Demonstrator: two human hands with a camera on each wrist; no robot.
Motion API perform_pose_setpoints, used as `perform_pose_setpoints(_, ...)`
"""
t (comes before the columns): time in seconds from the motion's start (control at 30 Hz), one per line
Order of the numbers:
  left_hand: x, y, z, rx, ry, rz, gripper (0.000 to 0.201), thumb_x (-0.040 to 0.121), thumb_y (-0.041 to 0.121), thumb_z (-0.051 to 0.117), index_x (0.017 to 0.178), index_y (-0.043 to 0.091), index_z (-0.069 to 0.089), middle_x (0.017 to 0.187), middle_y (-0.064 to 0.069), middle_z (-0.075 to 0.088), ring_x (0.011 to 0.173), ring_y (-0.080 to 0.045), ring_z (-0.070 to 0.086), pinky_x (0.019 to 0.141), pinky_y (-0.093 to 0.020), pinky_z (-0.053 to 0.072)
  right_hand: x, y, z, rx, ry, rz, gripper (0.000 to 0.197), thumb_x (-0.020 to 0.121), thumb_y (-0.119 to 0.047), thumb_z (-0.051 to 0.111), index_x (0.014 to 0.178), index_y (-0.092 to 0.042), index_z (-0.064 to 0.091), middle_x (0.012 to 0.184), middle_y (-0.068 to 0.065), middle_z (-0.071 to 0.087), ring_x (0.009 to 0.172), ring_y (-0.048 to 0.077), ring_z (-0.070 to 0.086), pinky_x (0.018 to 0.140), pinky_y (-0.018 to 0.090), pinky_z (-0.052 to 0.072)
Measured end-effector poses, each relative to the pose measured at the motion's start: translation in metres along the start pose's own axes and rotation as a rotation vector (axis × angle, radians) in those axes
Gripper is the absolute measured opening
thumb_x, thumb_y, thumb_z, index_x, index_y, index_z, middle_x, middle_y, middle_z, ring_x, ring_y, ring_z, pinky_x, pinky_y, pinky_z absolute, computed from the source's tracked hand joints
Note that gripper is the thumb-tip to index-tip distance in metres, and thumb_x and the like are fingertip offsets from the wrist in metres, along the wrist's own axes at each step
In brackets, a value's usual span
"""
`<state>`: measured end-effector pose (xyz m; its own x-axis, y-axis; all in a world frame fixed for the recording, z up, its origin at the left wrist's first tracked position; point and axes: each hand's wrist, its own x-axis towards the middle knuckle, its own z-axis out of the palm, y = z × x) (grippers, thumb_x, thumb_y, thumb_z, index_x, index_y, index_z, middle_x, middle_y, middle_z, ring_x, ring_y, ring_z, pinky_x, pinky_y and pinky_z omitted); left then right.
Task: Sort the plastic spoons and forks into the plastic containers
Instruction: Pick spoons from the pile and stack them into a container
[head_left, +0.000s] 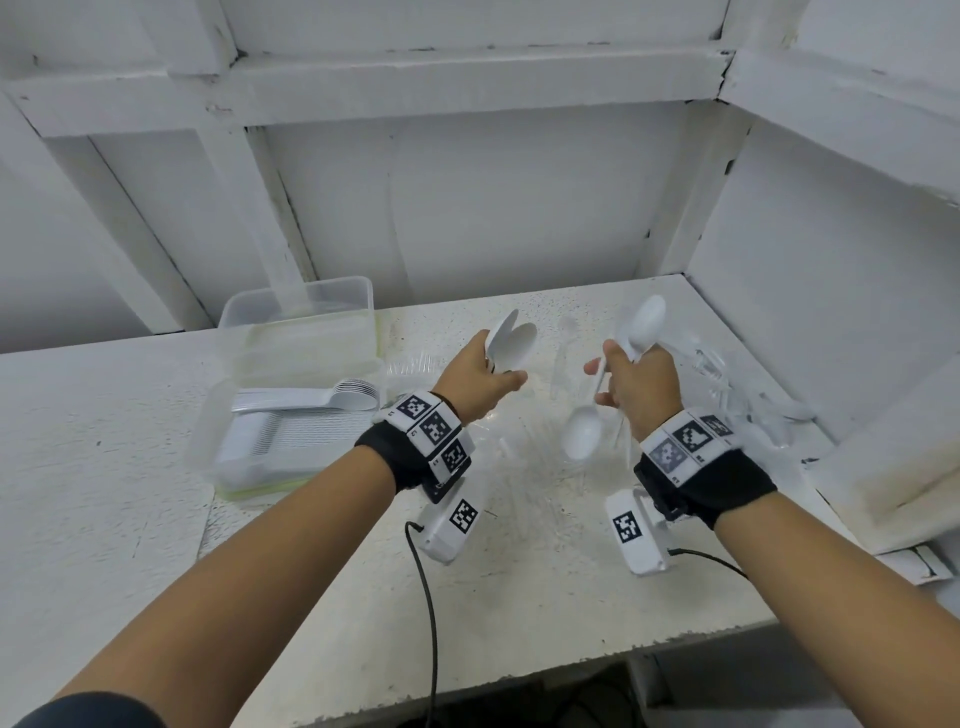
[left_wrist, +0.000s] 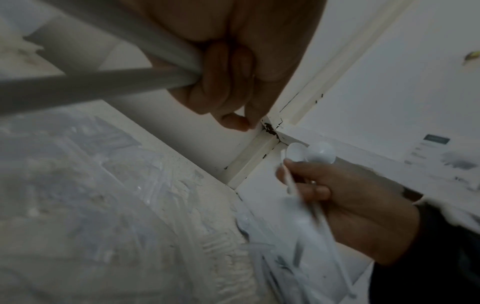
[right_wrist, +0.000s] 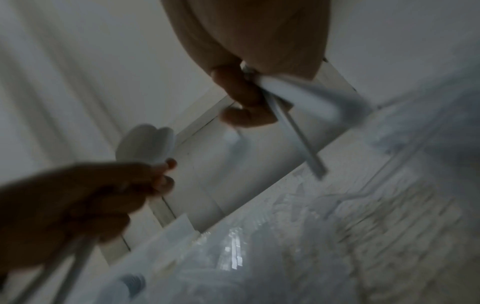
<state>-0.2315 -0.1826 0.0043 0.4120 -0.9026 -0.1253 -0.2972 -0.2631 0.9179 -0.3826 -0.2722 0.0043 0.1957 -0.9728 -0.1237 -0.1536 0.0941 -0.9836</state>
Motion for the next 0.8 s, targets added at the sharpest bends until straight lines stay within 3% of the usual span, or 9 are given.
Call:
perform_pose_setpoints(0.17,-0.002,-0.001,0.001,0.122,-0.060,0.064,0.021,0.087,0.028,0.063,0.096,0.009,0.060,0.065,0.010,0.055,0.049,-0.001,0.044,0.045,-0.014,0.032,0.002,0.004,-0.001,0.107,0.015,0.024,0.027,0.097,-0.014,0.043,0.083,0.003,0.058,0.046,-0.003,0.060,0.032,0.006,0.047,0.043,0.020,0.045)
perform_pose_setpoints(0.27,-0.006,-0.003,0.010,0.092,-0.122,-0.002,0.031,0.086,0.031,0.065,0.090,0.000,0.068,0.035,0.015,0.040,0.032,-0.001,0.034,0.036,-0.010,0.025,-0.002,-0.001,0.004,0.349,-0.017,0.074,0.031,0.097,-0.012,0.042,0.078,0.005,0.059,0.060,0.004,0.067,0.038,0.008,0.051,0.049,0.021,0.053)
perform_pose_setpoints(0.33,-0.006,-0.002,0.013,0.091,-0.151,-0.033,0.025,0.086,0.023,0.064,0.090,-0.001,0.069,0.039,0.015,0.049,0.032,-0.002,0.032,0.036,-0.012,0.024,-0.004,-0.002,0.006,0.401,-0.013,0.078,0.028,0.097,-0.013,0.042,0.080,0.004,0.058,0.065,0.005,0.069,0.038,0.009,0.051,0.051,0.022,0.054)
perform_pose_setpoints(0.43,-0.002,0.002,0.008,0.182,-0.132,-0.015,0.017,0.087,0.015,0.058,0.082,0.003,0.070,0.069,0.002,0.066,0.045,-0.005,0.037,0.039,-0.013,0.028,-0.004,-0.004,0.002,0.122,0.013,0.085,0.022,0.098,-0.019,0.041,0.093,-0.001,0.053,0.078,0.012,0.069,0.038,0.014,0.050,0.045,0.024,0.050)
perform_pose_setpoints(0.5,0.003,0.004,0.001,0.316,-0.102,-0.008,0.021,0.086,0.014,0.056,0.069,0.008,0.067,0.064,0.005,0.061,0.051,-0.006,0.042,0.045,-0.013,0.033,-0.004,-0.002,-0.005,-0.290,-0.010,-0.019,0.020,0.098,-0.017,0.040,0.097,-0.002,0.053,0.081,0.014,0.065,0.050,0.020,0.052,0.050,0.028,0.047)
perform_pose_setpoints(0.57,0.008,0.005,-0.006,0.429,-0.104,-0.004,0.029,0.086,0.016,0.057,0.057,0.016,0.058,0.060,0.007,0.056,0.053,-0.007,0.046,0.049,-0.015,0.035,-0.009,0.004,-0.012,-0.739,-0.031,-0.397,0.014,0.092,-0.004,0.042,0.097,0.000,0.055,0.081,0.014,0.059,0.066,0.028,0.054,0.059,0.032,0.043)
perform_pose_setpoints(0.67,0.012,0.011,-0.009,0.440,-0.180,0.006,0.034,0.086,0.021,0.060,0.053,0.016,0.055,0.051,0.006,0.050,0.042,-0.003,0.042,0.044,-0.016,0.032,-0.008,0.019,-0.013,-1.006,-0.191,-0.879,0.027,0.073,0.003,0.051,0.097,-0.004,0.061,0.086,0.013,0.064,0.078,0.033,0.061,0.076,0.044,0.047)
perform_pose_setpoints(0.73,0.015,0.014,-0.006,0.290,-0.201,-0.044,0.033,0.084,0.026,0.064,0.055,0.012,0.057,0.044,0.006,0.042,0.032,-0.004,0.032,0.037,-0.015,0.026,-0.012,0.018,-0.012,-1.021,-0.333,-0.771,0.029,0.084,-0.002,0.047,0.111,-0.009,0.055,0.082,0.010,0.063,0.076,0.031,0.061,0.079,0.042,0.046)
perform_pose_setpoints(0.8,0.020,0.017,-0.001,0.105,-0.154,-0.092,0.030,0.083,0.031,0.066,0.065,0.008,0.059,0.048,0.004,0.045,0.036,-0.007,0.030,0.037,-0.017,0.023,-0.014,0.018,-0.015,-0.917,-0.381,-0.608,0.028,0.092,-0.006,0.043,0.119,-0.009,0.046,0.073,0.011,0.057,0.066,0.033,0.058,0.064,0.040,0.046)
